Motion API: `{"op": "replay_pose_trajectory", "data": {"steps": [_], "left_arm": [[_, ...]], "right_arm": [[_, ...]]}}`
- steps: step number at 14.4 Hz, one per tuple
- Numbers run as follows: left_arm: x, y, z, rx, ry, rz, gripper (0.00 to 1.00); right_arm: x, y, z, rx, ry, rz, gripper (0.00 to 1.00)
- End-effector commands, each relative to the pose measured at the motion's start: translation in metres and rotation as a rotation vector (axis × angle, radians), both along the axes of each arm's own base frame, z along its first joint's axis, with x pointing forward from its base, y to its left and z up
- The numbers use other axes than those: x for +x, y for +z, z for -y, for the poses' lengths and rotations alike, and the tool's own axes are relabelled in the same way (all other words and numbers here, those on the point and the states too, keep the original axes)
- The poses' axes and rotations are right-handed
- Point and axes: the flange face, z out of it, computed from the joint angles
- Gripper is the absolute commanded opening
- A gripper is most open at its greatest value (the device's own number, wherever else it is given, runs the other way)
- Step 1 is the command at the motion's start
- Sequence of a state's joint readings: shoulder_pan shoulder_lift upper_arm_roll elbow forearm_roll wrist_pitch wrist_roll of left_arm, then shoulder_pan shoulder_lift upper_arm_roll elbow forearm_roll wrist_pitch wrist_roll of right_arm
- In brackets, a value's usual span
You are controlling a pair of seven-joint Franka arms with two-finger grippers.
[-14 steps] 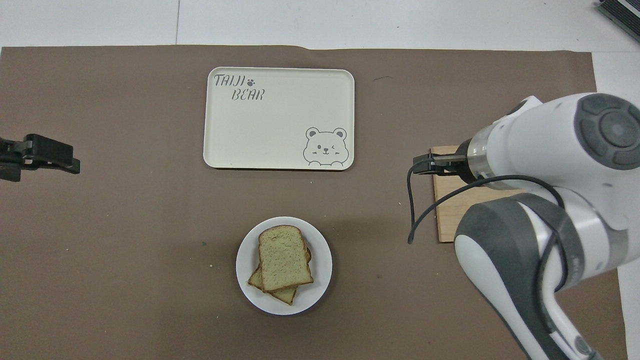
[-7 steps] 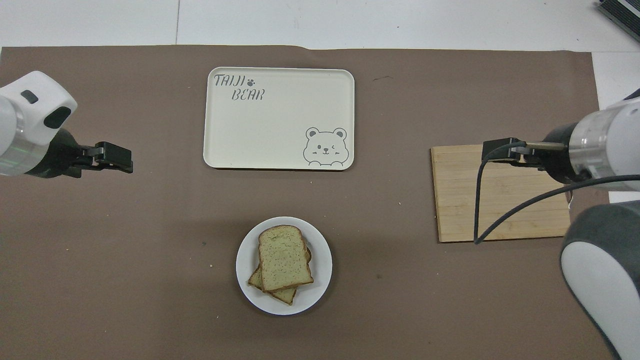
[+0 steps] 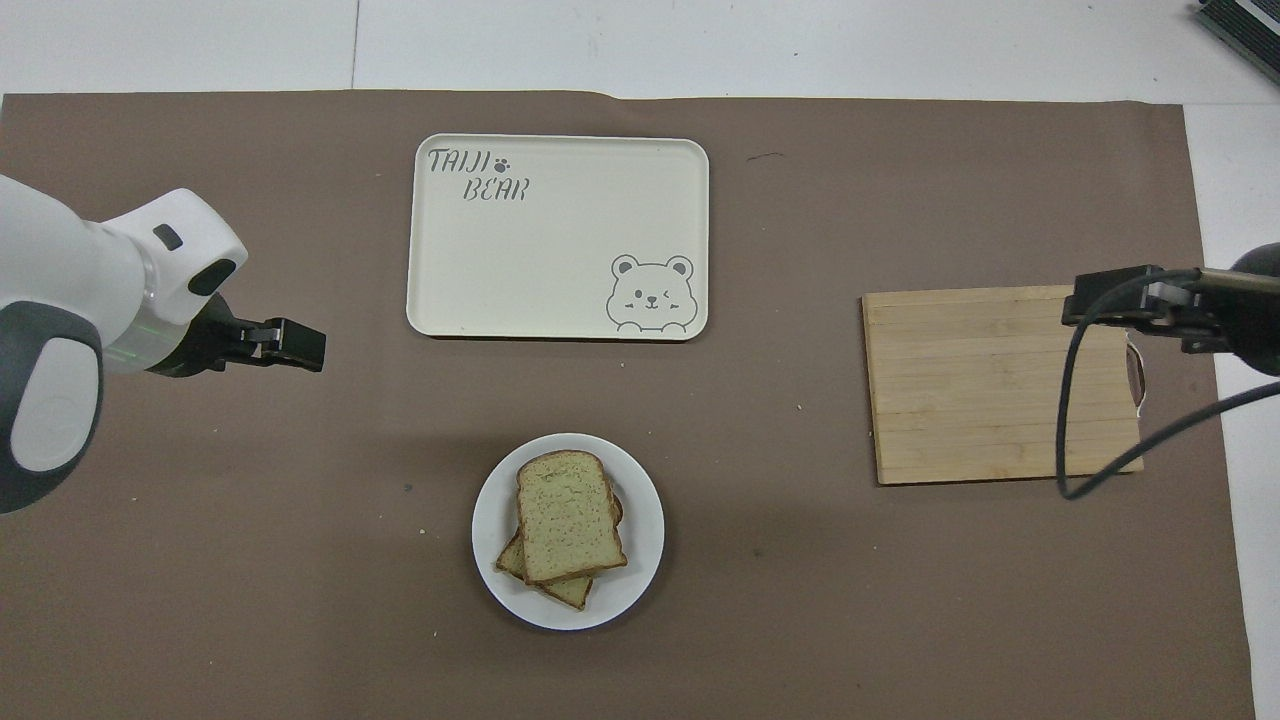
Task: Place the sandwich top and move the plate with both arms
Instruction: 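Move the left gripper toward the plate rim nearest it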
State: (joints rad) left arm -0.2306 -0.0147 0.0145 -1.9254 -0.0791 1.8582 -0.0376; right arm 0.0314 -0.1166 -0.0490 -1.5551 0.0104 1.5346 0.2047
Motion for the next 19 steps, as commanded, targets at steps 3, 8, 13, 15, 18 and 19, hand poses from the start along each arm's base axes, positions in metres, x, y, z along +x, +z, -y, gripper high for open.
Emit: {"op": "replay_pose_trajectory", "data": {"steps": [3,8,13,15,18,19], "left_arm": [[-0.012,0.000,0.006,-0.062,-0.039,0.025,1.00],[-0.016,-0.010,0.031,-0.147,-0.056,0.002,1.00],[-0.033,-0.064,0.027,-0.282,-0.104,-0.010,1.00],[-0.040,-0.079,0.024,-0.339,-0.103,-0.014,1.00],[-0.050,-0.096,0.025,-0.382,-0.081,-0.047,1.00],[-0.054,-0.105,0.024,-0.418,-0.076,-0.062,1.00]], "right_arm": [[-0.016,-0.002,0.014,-0.006,0.012,-0.028,1.00],[-0.014,-0.012,0.012,-0.068,0.108,-0.029,1.00],[-0.014,-0.016,0.008,-0.057,0.168,-0.034,1.00],[-0.015,-0.017,0.006,-0.038,0.169,-0.041,1.00],[-0.018,-0.017,0.002,-0.034,0.172,-0.054,1.00],[-0.015,-0.016,0.001,-0.036,0.175,-0.053,1.00]]}}
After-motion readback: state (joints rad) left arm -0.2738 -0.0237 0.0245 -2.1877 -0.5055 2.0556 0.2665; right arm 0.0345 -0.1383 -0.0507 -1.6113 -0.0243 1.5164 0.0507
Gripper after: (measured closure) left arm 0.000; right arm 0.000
